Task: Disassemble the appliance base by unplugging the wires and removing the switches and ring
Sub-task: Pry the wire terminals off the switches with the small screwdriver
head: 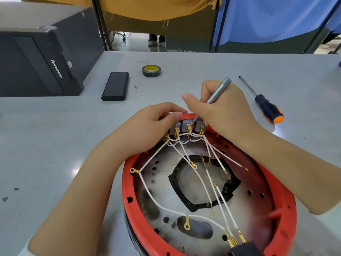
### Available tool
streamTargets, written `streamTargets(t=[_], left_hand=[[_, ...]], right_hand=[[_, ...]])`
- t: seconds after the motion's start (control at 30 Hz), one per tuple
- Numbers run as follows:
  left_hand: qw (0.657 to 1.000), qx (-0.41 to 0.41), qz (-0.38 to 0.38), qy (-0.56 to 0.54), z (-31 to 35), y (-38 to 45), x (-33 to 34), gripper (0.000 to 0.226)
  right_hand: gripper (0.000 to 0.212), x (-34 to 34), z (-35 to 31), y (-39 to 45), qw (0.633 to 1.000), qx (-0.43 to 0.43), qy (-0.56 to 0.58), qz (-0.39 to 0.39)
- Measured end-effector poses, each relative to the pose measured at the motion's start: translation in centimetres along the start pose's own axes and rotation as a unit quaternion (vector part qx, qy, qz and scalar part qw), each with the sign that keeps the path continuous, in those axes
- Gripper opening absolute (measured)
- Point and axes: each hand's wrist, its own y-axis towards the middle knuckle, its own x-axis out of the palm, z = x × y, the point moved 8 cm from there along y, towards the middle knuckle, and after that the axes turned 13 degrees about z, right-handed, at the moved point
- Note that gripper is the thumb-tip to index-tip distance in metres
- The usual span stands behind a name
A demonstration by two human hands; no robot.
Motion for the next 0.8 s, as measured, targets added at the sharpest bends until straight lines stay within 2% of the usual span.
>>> streamTargets(t=[0.3,0.47,0.67,0.8], left_hand=[[1.0,0.0,0.002,0.008,0.02,-0.01,0.03,0.024],[1.0,0.001,0.0,0.01,0.03,0.0,0.12,0.025],[1.0,0.007,0.002,0.007,0.07,-0.02,0.0,0.025],[1.0,0.003,0.003,0.012,0.0,0.03,-0.04,0.024]], right_hand=[[0.048,0.36,-0.1,0.34,1.0,-0.008,0.026,0.003],[0.038,0.84,-0.55,0.21,0.999,-0.014,0.021,-0.023],[0.051,0.77,-0.84,0.21,0.999,-0.002,0.03,-0.03],[0.055,0.82,0.13,0.23,0.996,0.05,0.074,-0.028]])
